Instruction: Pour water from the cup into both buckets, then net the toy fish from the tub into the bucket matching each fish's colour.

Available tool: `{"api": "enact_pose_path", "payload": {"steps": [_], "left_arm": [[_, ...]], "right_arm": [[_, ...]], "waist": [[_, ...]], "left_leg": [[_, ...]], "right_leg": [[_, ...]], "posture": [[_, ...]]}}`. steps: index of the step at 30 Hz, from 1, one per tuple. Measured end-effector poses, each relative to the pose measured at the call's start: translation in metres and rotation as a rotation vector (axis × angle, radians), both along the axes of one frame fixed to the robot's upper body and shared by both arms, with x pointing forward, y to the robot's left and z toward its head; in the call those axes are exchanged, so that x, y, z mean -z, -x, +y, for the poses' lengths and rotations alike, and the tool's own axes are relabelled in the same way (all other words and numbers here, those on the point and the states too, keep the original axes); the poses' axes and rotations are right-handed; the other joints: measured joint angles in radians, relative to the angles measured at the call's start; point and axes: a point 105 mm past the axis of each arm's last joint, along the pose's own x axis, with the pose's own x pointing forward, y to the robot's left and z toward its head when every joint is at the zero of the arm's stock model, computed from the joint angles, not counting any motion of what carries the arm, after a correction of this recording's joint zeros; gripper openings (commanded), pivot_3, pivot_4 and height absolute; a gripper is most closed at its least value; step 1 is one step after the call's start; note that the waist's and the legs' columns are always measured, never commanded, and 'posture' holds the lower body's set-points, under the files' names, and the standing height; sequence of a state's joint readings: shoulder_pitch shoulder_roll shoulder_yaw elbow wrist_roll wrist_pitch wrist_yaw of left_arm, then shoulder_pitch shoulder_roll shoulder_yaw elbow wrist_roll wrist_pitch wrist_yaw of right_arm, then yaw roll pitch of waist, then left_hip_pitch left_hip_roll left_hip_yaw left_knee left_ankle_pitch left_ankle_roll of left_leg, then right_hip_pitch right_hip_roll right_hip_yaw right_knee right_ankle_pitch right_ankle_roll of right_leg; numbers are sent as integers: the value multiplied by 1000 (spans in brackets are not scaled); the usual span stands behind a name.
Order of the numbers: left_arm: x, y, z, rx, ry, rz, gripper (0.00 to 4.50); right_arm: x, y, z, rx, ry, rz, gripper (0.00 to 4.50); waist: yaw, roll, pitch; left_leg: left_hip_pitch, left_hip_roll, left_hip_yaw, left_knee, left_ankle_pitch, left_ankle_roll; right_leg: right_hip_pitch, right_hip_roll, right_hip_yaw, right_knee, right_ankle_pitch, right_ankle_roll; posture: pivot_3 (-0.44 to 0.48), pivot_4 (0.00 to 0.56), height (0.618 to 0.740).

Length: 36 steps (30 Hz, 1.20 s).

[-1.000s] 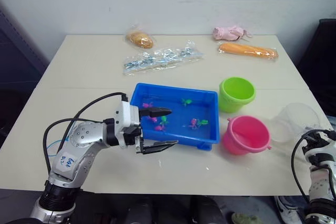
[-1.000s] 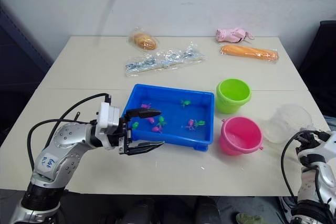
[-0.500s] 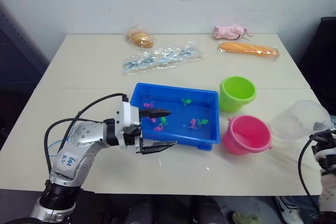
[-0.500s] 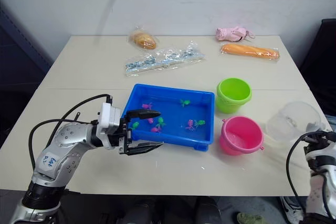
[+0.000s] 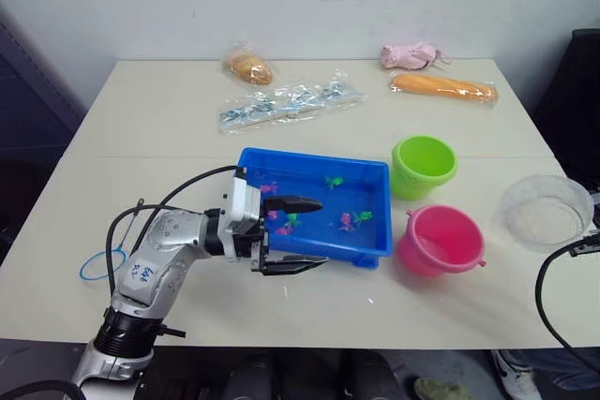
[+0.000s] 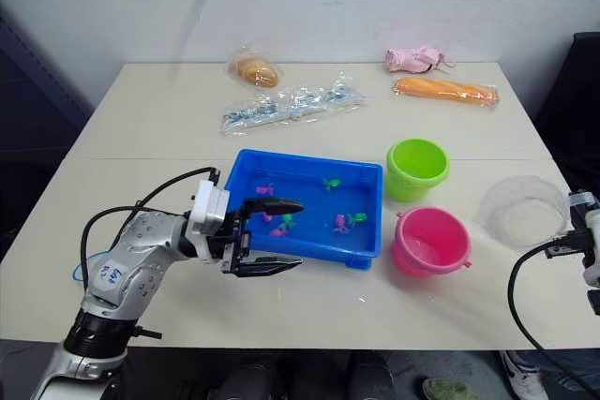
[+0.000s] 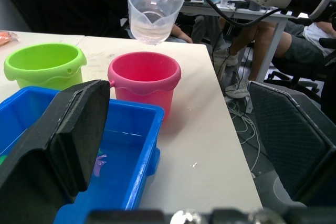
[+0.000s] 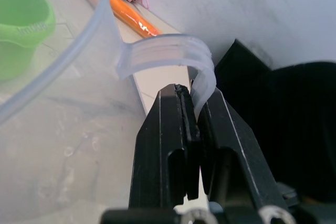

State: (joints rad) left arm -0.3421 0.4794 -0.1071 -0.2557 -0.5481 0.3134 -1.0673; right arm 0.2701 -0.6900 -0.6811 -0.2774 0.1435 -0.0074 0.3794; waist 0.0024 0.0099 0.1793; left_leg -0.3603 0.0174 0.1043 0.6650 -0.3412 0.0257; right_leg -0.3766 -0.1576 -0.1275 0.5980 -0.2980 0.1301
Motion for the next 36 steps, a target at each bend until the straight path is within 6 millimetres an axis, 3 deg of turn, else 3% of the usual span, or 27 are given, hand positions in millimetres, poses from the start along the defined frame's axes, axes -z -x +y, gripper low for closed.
{"api": "enact_pose_path", "payload": {"steps": [28, 36], "left_arm": [[1, -4, -6, -19, 41, 2, 4500], [1, -4, -6, -20, 42, 0, 4500]], "right_arm": [[-3, -16, 32, -91, 405, -27, 22], [-4, -16, 30, -76, 469, -48, 22]], "waist": [[-1, -1, 1], [-1, -1, 1]], "left_leg": [[0, 0, 0, 1, 0, 0], [0, 0, 0, 1, 0, 0]], "right_leg": [[0, 0, 0, 1, 0, 0], [0, 0, 0, 1, 0, 0]], "posture": [[0, 150, 740], [0, 150, 740]]}}
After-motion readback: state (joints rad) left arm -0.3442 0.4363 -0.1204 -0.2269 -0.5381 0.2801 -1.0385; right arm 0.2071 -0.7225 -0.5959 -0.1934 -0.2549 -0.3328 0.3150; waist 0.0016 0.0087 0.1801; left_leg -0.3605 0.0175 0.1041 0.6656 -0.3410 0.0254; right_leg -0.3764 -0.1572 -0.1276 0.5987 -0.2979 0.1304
